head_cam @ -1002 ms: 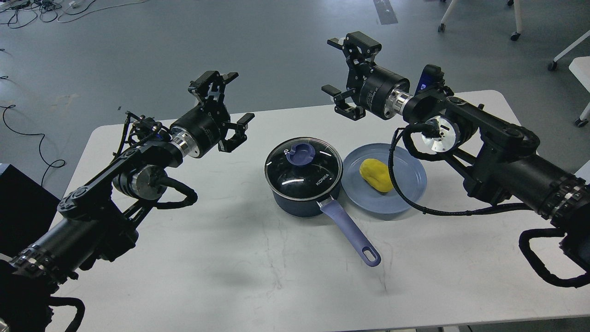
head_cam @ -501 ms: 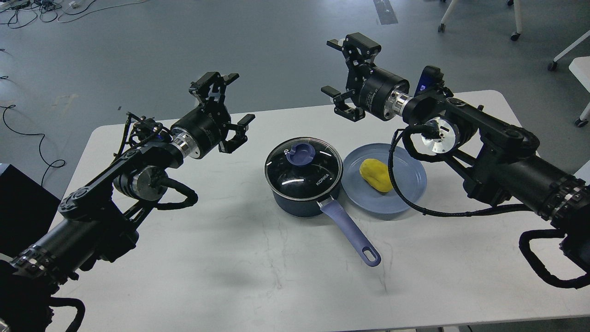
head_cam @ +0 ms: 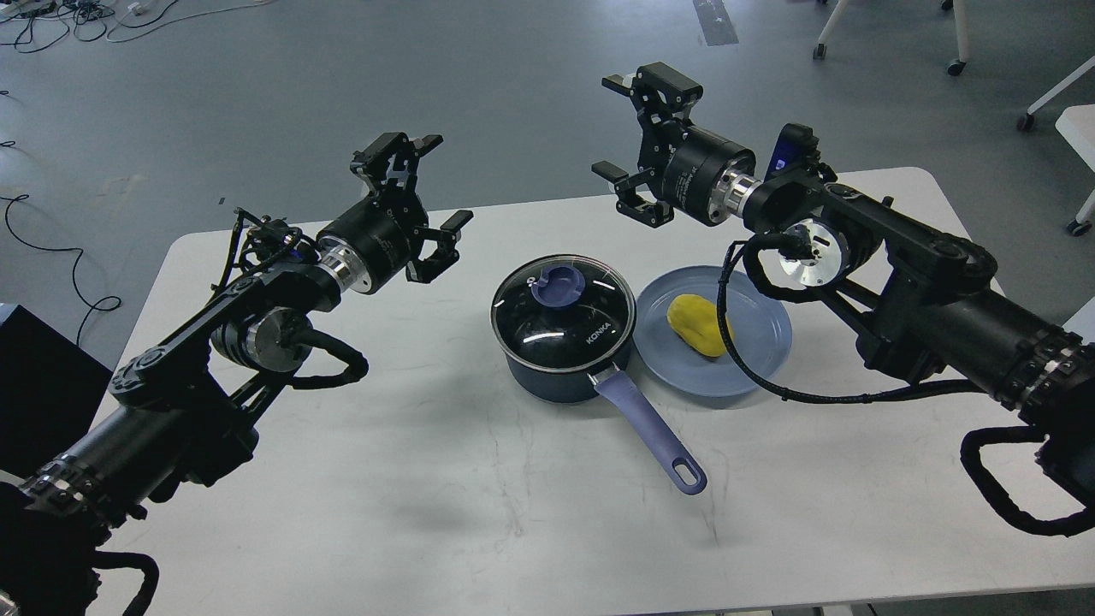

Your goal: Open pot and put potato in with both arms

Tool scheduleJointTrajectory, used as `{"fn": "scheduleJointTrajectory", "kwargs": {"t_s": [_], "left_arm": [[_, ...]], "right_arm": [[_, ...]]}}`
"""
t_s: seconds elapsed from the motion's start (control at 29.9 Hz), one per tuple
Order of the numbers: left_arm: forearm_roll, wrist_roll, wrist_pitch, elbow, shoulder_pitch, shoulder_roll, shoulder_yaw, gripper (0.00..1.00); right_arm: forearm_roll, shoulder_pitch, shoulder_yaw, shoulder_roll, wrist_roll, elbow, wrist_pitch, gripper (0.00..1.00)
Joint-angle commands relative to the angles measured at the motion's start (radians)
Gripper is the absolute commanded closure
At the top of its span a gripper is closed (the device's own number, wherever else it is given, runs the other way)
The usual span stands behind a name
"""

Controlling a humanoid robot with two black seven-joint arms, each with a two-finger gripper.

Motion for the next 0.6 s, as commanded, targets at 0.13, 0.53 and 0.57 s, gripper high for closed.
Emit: {"fn": "scheduleJointTrajectory", "kwargs": {"t_s": [0.13,0.53,0.57], "left_arm": [[-0.002,-0.001,0.003,0.000,0.000,-0.001,-0.001,0.02],[0.087,-0.033,0.146,-0.004,-0.032,0.006,0.012,0.02],[0.160,-0.033,0.158,-0.013,-0.032,0.009,0.010,0.02]], "right_arm": [[-0.002,0.001,0.000,0.000,0.000,0.000,-0.001,0.00],[0.000,-0.005,0.017,-0.006,0.005,0.000,-0.014,0.00],[0.000,-0.006,0.025,-0.009,0.005,0.000,-0.015,0.00]]}}
